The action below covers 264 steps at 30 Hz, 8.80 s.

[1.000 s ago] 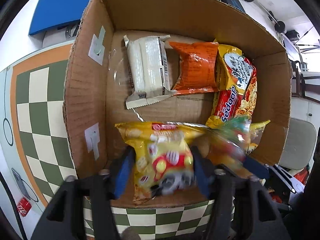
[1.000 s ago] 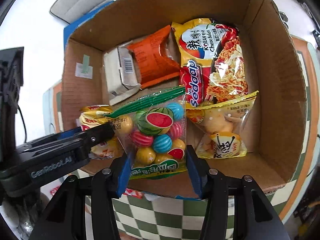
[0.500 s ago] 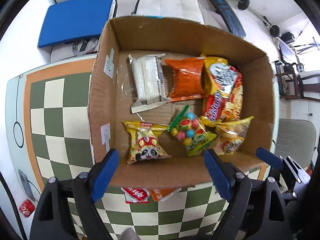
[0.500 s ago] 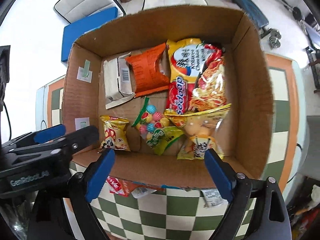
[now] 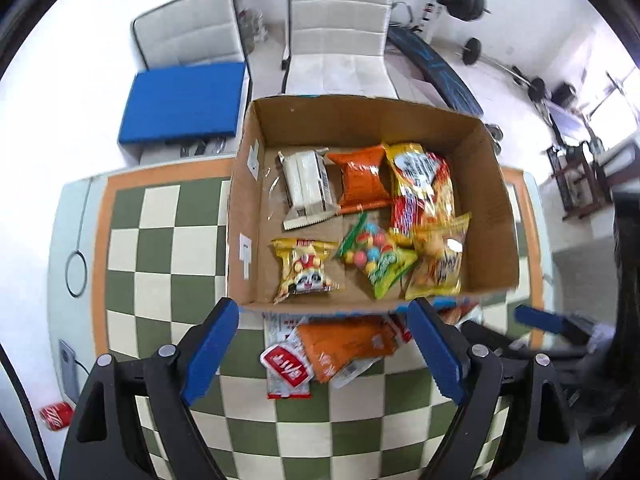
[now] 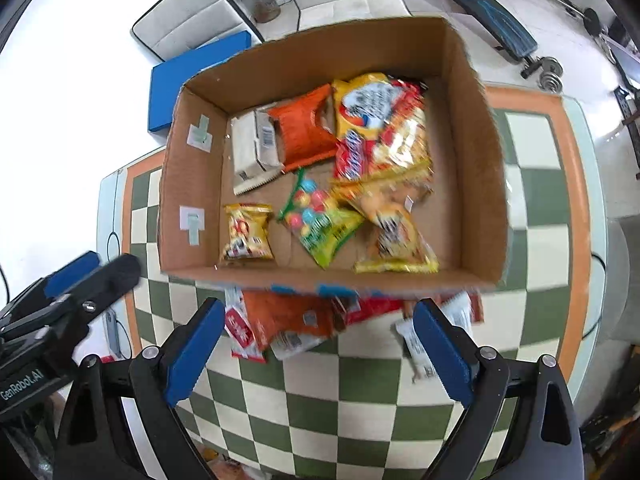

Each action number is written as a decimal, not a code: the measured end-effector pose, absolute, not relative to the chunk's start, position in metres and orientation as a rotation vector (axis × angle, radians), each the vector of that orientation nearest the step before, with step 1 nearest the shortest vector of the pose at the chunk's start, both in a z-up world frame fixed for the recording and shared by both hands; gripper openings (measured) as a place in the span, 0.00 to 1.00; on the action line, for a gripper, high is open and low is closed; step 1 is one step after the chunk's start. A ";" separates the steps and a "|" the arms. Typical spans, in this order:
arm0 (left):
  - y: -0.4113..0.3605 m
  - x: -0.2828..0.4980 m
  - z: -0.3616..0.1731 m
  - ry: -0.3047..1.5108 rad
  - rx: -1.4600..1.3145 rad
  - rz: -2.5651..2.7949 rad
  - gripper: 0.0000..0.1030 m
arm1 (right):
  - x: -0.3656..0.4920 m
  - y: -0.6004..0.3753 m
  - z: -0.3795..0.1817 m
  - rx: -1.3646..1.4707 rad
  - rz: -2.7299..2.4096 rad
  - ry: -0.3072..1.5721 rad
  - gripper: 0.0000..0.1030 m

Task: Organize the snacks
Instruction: 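Lower both open tools toward the remaining snack packets beside the box, then grasp the white bread pack with right tool while left tool grasps orange bag, then carry both packets into the box and open both tools, then lower both open tools back toward the packets beside the box, then grasp the red shrimp cracker bag with right tool while left tool grasps white pouch, then carry both packets into the box and open both tools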

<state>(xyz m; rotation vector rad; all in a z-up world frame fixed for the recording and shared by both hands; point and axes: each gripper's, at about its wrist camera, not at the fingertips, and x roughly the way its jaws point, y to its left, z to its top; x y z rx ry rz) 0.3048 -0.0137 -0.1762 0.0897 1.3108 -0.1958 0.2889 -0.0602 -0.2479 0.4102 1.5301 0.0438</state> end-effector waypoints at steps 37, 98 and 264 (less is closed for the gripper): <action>-0.070 0.251 -0.372 1.805 0.173 -0.249 0.48 | 0.200 -0.129 -0.412 0.378 -0.084 1.777 0.78; -0.080 0.208 -0.376 1.669 0.211 -0.188 0.48 | 0.179 -0.034 -0.427 0.099 -0.049 1.755 0.73; -0.055 0.456 -0.252 1.581 0.030 -0.262 0.51 | 0.374 -0.146 -0.255 0.501 0.007 1.351 0.62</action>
